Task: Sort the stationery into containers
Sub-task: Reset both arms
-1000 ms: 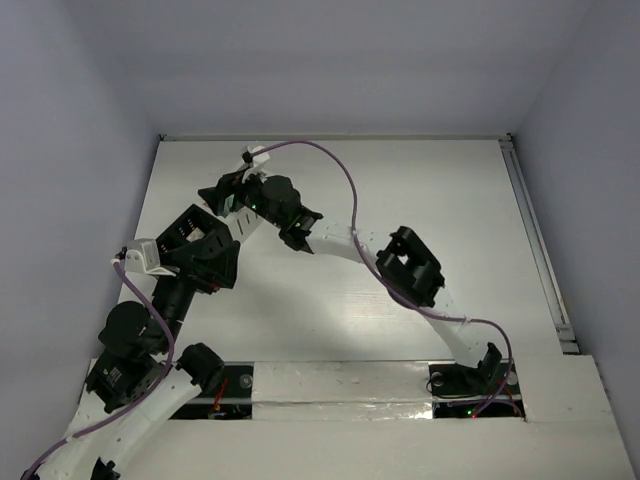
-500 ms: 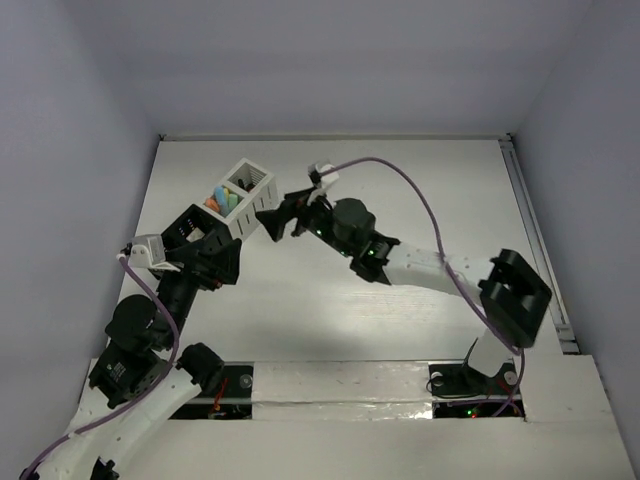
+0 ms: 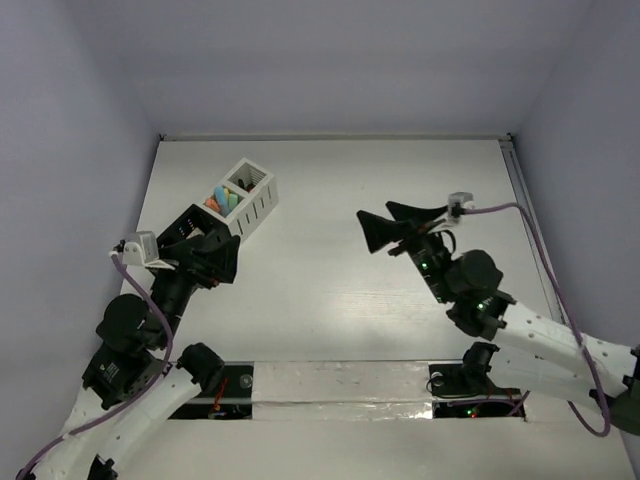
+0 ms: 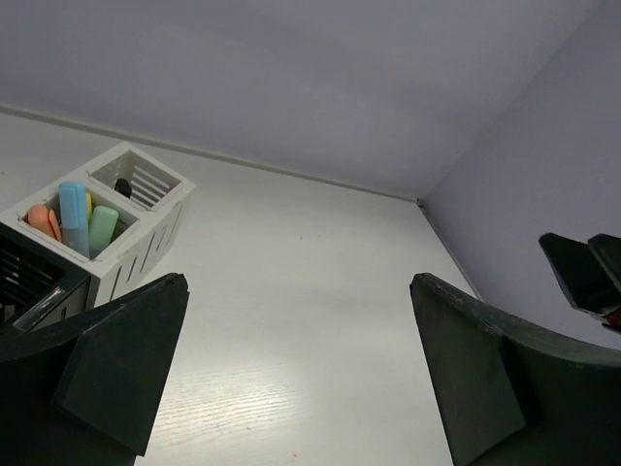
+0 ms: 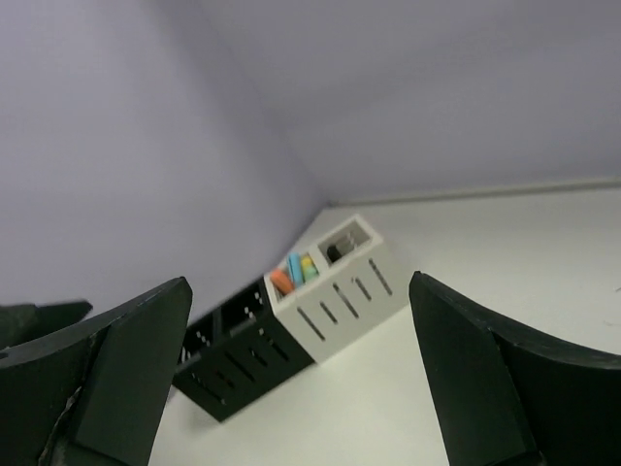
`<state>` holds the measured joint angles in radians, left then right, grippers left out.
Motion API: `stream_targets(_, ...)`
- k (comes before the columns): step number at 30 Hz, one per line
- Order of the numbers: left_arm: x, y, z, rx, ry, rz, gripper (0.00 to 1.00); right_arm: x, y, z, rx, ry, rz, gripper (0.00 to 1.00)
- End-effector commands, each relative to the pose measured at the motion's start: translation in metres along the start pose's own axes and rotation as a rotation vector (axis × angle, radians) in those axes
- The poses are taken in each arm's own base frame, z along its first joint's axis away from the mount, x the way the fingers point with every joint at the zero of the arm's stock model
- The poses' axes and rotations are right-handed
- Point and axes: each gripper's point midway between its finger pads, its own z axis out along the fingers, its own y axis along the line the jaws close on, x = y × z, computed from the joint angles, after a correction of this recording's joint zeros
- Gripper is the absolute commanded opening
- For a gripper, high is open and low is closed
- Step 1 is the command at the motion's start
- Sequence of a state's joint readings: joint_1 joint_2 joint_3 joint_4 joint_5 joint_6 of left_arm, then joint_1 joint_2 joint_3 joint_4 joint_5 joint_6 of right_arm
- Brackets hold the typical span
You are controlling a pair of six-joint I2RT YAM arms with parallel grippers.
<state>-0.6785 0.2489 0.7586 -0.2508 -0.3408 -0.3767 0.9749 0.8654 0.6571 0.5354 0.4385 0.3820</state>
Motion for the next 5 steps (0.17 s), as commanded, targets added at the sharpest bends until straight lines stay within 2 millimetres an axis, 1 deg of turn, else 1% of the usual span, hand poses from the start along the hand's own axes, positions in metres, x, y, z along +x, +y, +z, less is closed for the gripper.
stream_targets(1,-0.0273,-0.0105,-0.0039,0.021,-0.055,-0.034,0.99,-0.0134,-0.0221,-0.0157,0.094,-0.044,0.009,1.0)
stream_targets(2,-0.0261,-0.01,-0.0042,0.018,-0.052,-0.043,0.99,-0.0106,-0.0262,-0.0187,0.108,-0.031,0.001,1.0)
stream_targets(3,-0.0253,-0.0092,-0.0043,0.015,-0.051,-0.048,0.99,-0.0137,-0.0278,-0.0205,0.117,-0.037,0.003,1.0)
stream_targets(5,-0.0224,-0.0082,-0.0041,0.01,-0.042,-0.052,0.99,-0.01,-0.0289,-0.0211,0.126,-0.009,-0.007,1.0)
